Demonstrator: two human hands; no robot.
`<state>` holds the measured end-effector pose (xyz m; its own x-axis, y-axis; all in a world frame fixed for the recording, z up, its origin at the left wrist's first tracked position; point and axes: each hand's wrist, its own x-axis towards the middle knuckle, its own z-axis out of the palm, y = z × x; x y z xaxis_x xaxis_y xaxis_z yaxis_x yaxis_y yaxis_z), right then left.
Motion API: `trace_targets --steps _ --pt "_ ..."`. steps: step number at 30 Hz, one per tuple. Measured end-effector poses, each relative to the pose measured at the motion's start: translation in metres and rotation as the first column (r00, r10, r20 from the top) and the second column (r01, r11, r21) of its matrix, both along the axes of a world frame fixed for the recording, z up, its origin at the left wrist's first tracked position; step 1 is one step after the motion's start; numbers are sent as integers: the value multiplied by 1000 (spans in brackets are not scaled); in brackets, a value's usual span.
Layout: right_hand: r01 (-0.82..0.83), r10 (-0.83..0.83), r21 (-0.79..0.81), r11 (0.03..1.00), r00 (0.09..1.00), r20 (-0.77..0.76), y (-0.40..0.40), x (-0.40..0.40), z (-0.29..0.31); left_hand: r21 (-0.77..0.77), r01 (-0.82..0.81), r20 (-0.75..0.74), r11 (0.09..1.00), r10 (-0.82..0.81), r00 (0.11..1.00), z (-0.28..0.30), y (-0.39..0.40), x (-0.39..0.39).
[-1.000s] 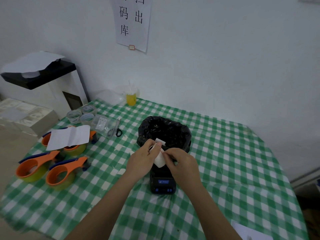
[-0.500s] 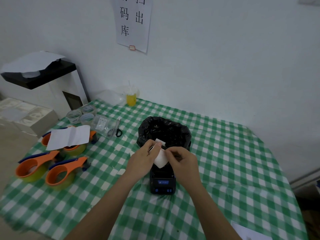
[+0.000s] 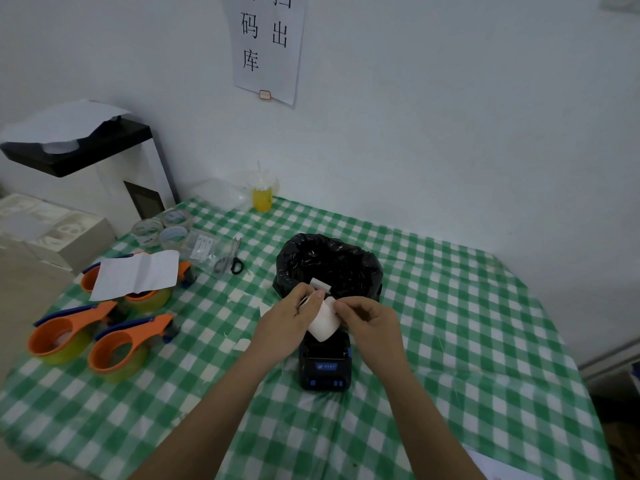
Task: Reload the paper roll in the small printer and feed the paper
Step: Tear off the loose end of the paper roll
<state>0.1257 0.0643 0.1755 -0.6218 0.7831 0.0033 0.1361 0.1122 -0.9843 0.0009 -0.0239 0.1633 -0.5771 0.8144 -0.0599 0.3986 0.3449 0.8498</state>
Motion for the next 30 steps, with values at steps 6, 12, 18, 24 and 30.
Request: trace_targets --steps 6,12,18,24,30 --pt "55 -56 -106 993 998 -11 6 1 -3 -5 14 14 1000 -14 1000 -9 2 -3" --pt "160 -184 -334 929 982 -40 16 0 -12 8 9 36 1000 -10 999 -12 6 -7" --pt "280 -288 -333 901 957 26 38 -7 -26 -3 -37 71 999 37 997 -17 12 -18" --pt "342 -318 -241 908 938 135 79 -46 -43 -44 -71 104 996 75 992 -30 25 -30" --pt "259 -250 24 966 899 359 131 -85 -65 -69 -95 138 993 103 985 -45 39 -45"
